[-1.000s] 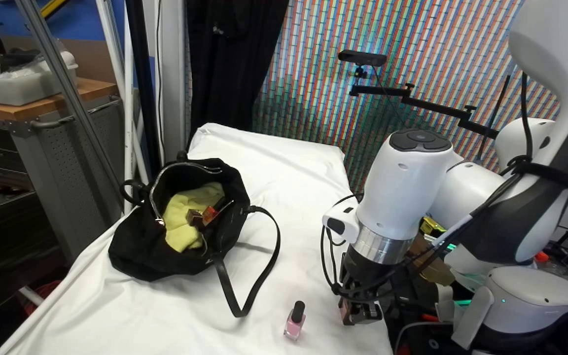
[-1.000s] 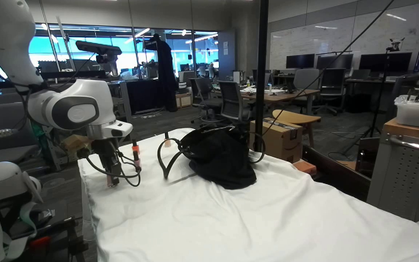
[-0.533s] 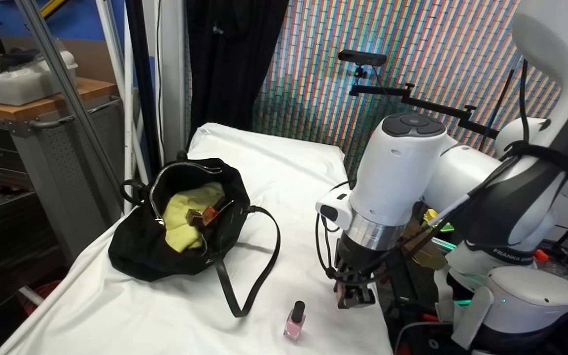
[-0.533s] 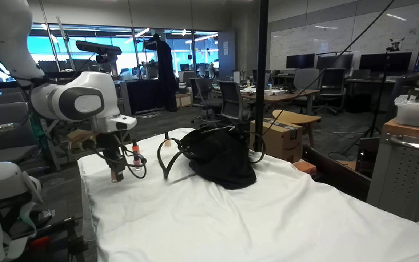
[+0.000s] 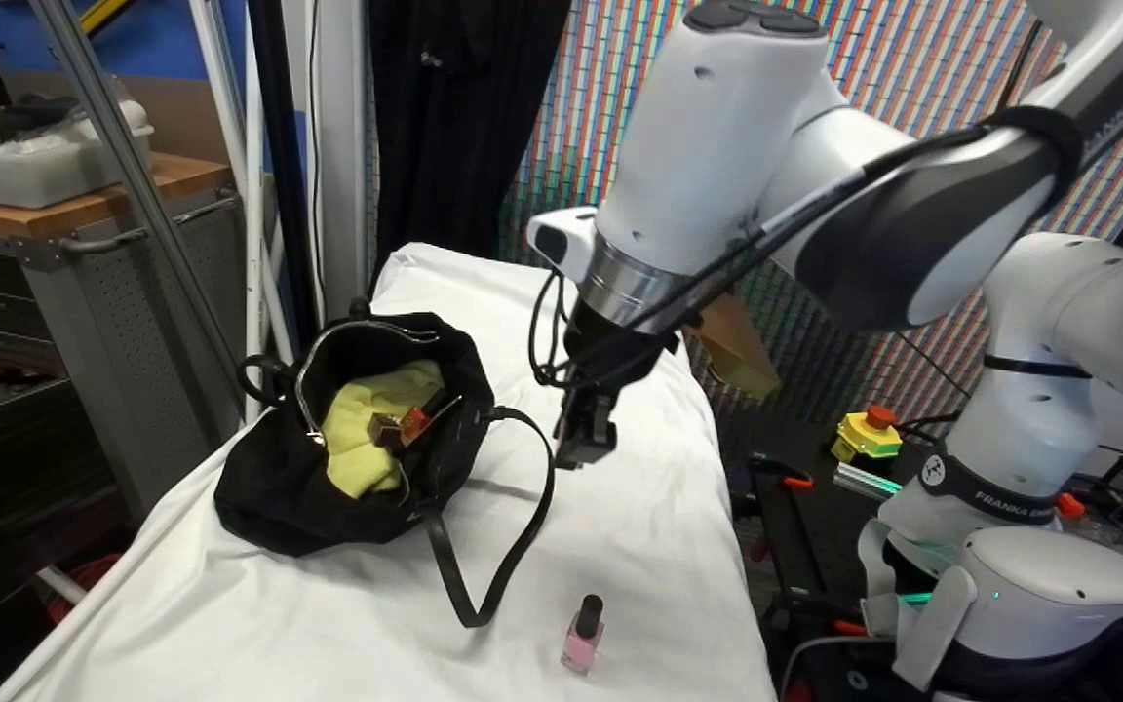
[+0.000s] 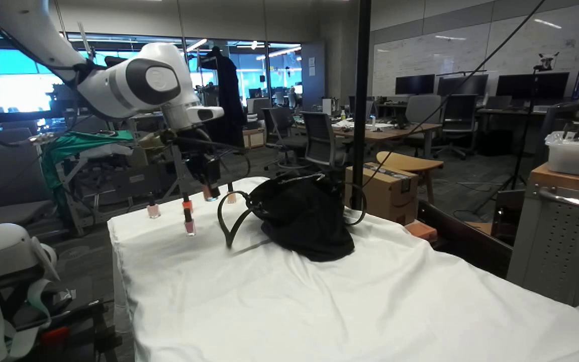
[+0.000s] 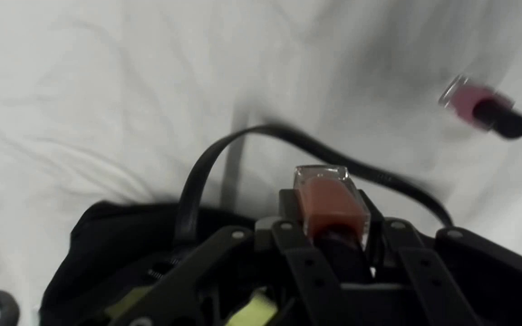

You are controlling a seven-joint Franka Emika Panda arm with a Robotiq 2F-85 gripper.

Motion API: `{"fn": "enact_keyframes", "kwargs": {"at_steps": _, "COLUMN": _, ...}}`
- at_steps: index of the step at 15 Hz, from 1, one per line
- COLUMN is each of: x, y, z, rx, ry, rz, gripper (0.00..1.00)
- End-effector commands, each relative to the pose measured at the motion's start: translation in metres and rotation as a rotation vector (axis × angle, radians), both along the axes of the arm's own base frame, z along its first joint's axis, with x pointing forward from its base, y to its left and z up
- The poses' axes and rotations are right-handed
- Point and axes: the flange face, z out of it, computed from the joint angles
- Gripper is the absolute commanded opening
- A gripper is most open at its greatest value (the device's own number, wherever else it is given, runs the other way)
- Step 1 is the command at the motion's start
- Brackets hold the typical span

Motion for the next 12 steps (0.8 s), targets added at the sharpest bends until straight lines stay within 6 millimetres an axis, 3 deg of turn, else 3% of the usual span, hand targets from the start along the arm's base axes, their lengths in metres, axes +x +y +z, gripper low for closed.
{"fn": "enact_keyframes", "kwargs": {"at_steps": 1, "x": 0.068, "y": -0.012, "z": 0.027, "rx": -0.057, "ry": -0.096, "rz": -0.056, "gripper": 0.15}}
{"fn": "enact_keyframes", "kwargs": {"at_steps": 4, "x": 0.118, "y": -0.026, "z": 0.033, "rx": -0.092, "ry": -0.144, "rz": -0.093, "gripper": 0.15}}
{"fn": "enact_keyframes", "kwargs": {"at_steps": 7, "x": 0.164, "y": -0.038, "z": 0.025, "rx": -0.114, "ry": -0.156, "rz": -0.123, "gripper": 0.15}}
{"fn": "enact_keyframes", "kwargs": {"at_steps": 12, "x": 0.224, "y": -0.059, "z": 0.009, "rx": -0.138, "ry": -0.132, "rz": -0.173, "gripper": 0.15}}
